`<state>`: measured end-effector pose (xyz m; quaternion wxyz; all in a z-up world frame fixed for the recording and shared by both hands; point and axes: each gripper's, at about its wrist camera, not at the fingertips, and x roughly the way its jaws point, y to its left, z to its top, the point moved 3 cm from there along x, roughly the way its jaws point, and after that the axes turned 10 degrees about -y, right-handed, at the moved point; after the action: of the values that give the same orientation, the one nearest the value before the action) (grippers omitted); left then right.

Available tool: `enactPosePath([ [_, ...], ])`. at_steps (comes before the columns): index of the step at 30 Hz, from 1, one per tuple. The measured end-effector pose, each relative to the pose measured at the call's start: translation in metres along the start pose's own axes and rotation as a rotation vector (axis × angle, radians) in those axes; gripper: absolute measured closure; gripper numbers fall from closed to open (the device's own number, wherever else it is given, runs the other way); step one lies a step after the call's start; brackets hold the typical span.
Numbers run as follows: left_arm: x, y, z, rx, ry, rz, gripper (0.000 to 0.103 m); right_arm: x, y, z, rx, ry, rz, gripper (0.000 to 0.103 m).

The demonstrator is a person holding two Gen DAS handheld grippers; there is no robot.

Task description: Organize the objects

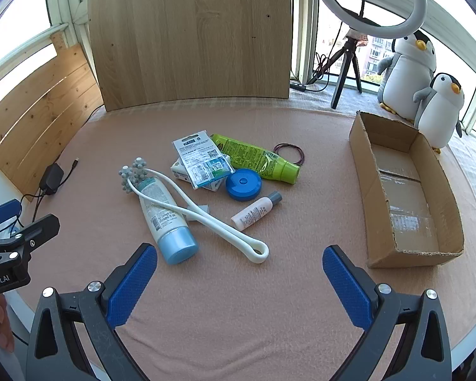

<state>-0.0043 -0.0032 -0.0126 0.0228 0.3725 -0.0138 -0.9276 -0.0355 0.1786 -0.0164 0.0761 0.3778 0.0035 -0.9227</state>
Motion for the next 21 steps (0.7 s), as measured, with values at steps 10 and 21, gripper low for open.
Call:
enactPosePath([
  [10, -0.0014, 0.0024, -0.0018, 0.002, -0.001, 0.0, 0.0, -0.0008, -0.0004, -0.0007, -0.003, 0.0, -0.002, 0.0],
  [21, -0.0038, 0.0016, -0.001, 0.007, -0.002, -0.001, 0.0, -0.0013, -0.0011, -0.002, -0.004, 0.002, -0.001, 0.0],
])
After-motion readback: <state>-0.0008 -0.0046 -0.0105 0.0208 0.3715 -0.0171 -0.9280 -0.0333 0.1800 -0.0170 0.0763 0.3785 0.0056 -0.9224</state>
